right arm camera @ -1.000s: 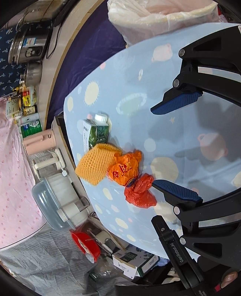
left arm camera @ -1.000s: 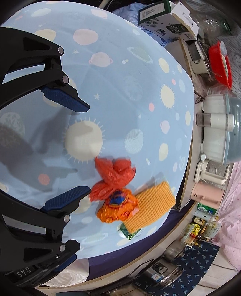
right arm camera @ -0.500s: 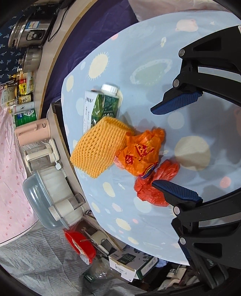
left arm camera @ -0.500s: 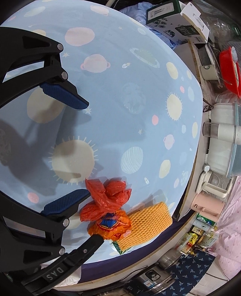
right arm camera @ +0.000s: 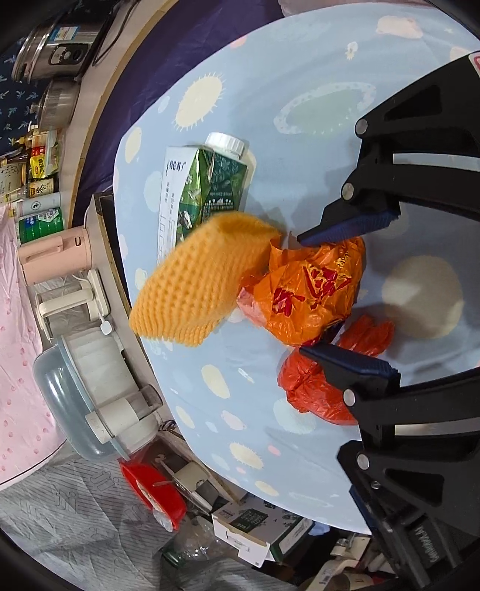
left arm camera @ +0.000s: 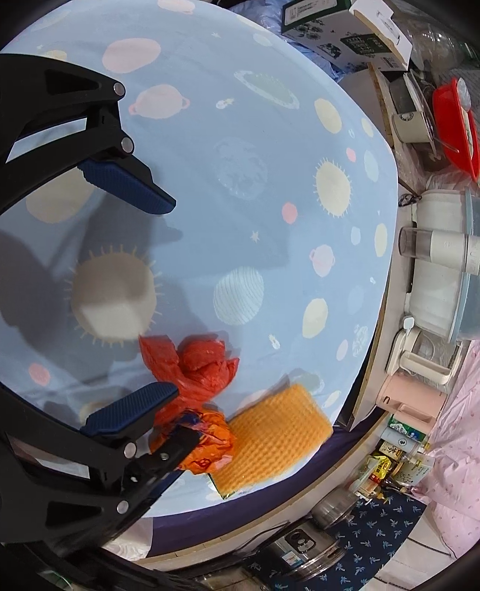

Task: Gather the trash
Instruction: 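Grasp the red plastic bag with the left gripper while the right grasps another orange bag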

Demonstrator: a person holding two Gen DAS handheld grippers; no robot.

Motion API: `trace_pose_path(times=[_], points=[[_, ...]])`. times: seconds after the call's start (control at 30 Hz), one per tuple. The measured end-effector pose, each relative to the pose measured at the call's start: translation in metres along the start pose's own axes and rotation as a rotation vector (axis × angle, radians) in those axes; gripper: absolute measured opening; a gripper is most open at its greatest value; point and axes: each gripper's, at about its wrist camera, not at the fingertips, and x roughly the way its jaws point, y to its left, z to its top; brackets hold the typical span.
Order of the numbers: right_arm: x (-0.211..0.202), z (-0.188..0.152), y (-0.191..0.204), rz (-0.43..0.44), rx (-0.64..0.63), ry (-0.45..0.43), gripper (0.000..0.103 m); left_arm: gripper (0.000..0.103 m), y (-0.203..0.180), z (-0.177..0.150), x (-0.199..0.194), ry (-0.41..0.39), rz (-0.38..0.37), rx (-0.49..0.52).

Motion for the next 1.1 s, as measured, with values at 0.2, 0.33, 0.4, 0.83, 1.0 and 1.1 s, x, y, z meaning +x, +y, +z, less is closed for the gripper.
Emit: trace_pose_path(times=[0.2, 0.33, 0.4, 0.83, 1.0, 1.1], points=[[-0.024, -0.011, -0.019, -0.020, 0.029, -0.030, 0.048, 0.089, -0.022, 0.002, 0.010, 0.000, -0.021, 0.036], [-0.036, -0.017, -0.032, -0.027, 0.056, -0.036, 0.048, 0.089, -0.040, 0.004, 0.023, 0.004, -0.018, 0.071], [-0.040, -0.019, -0.038, -0.029, 0.064, -0.034, 0.048, 0.088, -0.047, 0.005, 0.029, 0.004, -0.013, 0.089], [-0.052, -0.030, -0.058, -0.037, 0.103, -0.032, 0.048, 0.038, -0.064, -0.004, 0.043, 0.062, -0.010, 0.138], [-0.067, -0.033, -0.064, -0.042, 0.118, -0.053, 0.048, 0.033, -0.070, -0.015, 0.027, 0.058, -0.020, 0.145], [-0.080, -0.035, -0.067, -0.046, 0.125, -0.070, 0.048, 0.033, -0.077, -0.021, 0.015, 0.049, -0.028, 0.156]])
